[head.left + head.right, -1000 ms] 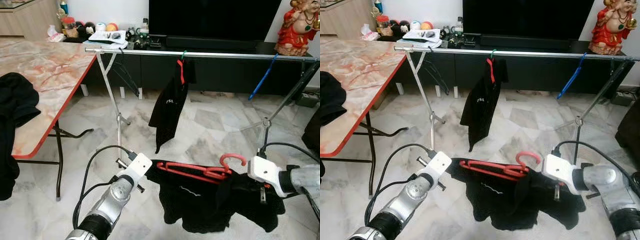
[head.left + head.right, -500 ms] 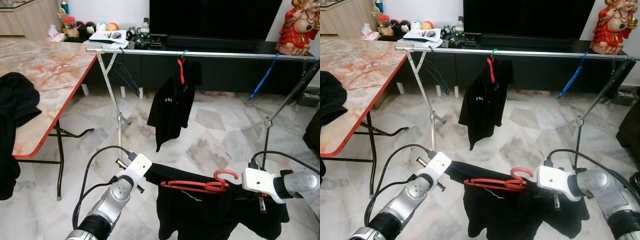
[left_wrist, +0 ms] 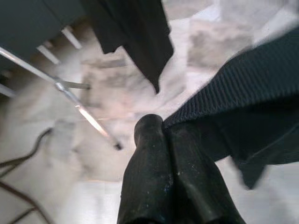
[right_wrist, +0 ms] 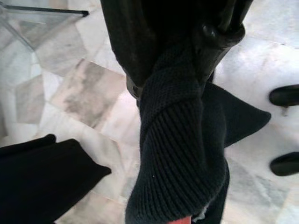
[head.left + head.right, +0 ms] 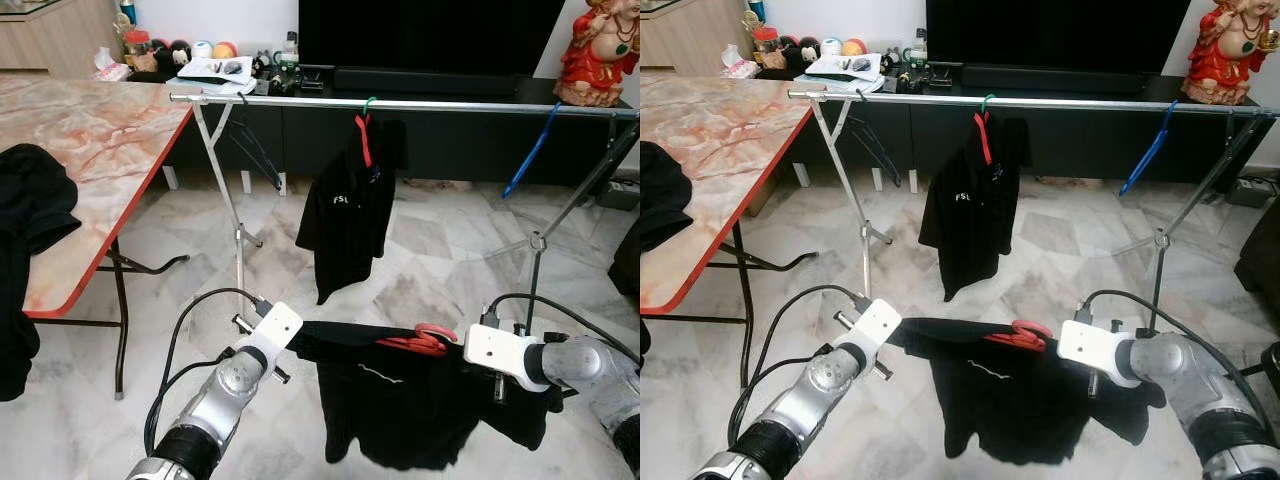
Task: Hang hanger
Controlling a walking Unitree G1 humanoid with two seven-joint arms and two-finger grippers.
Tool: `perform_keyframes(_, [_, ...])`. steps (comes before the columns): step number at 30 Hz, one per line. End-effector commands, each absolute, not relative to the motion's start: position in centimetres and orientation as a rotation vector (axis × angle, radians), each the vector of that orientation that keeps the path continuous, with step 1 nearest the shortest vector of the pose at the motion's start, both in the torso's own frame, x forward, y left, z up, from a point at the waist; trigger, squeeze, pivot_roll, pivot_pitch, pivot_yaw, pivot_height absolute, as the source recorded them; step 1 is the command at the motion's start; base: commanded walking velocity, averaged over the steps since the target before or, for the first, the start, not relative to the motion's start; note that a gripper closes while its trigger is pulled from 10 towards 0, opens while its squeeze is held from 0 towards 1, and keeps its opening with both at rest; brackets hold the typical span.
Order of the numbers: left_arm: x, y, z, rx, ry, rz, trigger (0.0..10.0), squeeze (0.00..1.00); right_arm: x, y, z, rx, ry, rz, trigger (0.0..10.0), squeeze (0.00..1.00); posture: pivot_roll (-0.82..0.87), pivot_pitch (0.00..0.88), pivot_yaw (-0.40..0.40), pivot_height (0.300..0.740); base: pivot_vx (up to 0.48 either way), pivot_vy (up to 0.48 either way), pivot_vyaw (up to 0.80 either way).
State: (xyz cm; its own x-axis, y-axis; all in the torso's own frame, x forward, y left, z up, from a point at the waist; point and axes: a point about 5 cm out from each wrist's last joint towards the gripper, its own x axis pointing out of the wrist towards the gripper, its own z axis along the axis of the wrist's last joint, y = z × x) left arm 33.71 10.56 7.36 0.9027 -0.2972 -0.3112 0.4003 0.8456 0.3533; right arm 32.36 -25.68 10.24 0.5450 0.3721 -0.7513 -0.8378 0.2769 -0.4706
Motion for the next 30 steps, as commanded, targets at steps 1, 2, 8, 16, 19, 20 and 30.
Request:
perform_keyframes(1, [33.6,9.7,8.0,0.306,0.246,-0.412,0.0,0.00,32.2,-25.2,9.8,-0.975,0.583,0.911,10.0,0.00,-0.02,0.090,-0.012,0.740,0.000,0.000,0.00])
perform_keyframes(2, [33.6,9.2,8.4,0.270,0.238,-0.437,0.0,0.00,32.2,-24.8,9.5,-0.973,0.584,0.924,10.0,0.00,-0.02,0.090,-0.012,0.740,0.000,0.000,0.00])
perform_keyframes(8, [33.0,6.7,10.4,0.124,0.212,-0.625,0.0,0.00,32.3,-23.1,8.2,-0.954,0.576,0.928,10.0,0.00,-0.01,0.082,-0.011,0.740,0.000,0.000,0.00])
perform_keyframes(16, [31.8,5.1,13.2,-0.002,0.180,-0.825,0.0,0.00,33.3,-21.5,7.5,-0.928,0.547,0.811,10.0,0.00,-0.01,0.081,-0.011,0.740,0.000,0.000,0.00])
perform_keyframes(19, [30.7,4.3,14.3,-0.050,0.167,-0.942,0.0,0.00,34.4,-20.4,7.7,-0.828,0.503,0.664,10.0,0.00,0.00,0.081,-0.010,0.740,0.000,0.000,0.00])
perform_keyframes(20, [30.4,4.1,14.4,-0.052,0.167,-0.976,0.0,0.00,34.6,-19.5,7.8,-0.782,0.474,0.674,10.0,0.00,0.00,0.081,-0.008,0.740,0.000,0.000,0.00])
perform_keyframes(30, [28.4,3.5,13.0,0.088,0.255,-1.111,1.3,0.00,36.0,-16.0,9.9,-0.493,0.315,0.693,10.0,0.00,0.01,0.082,-0.009,0.740,0.000,0.000,0.00])
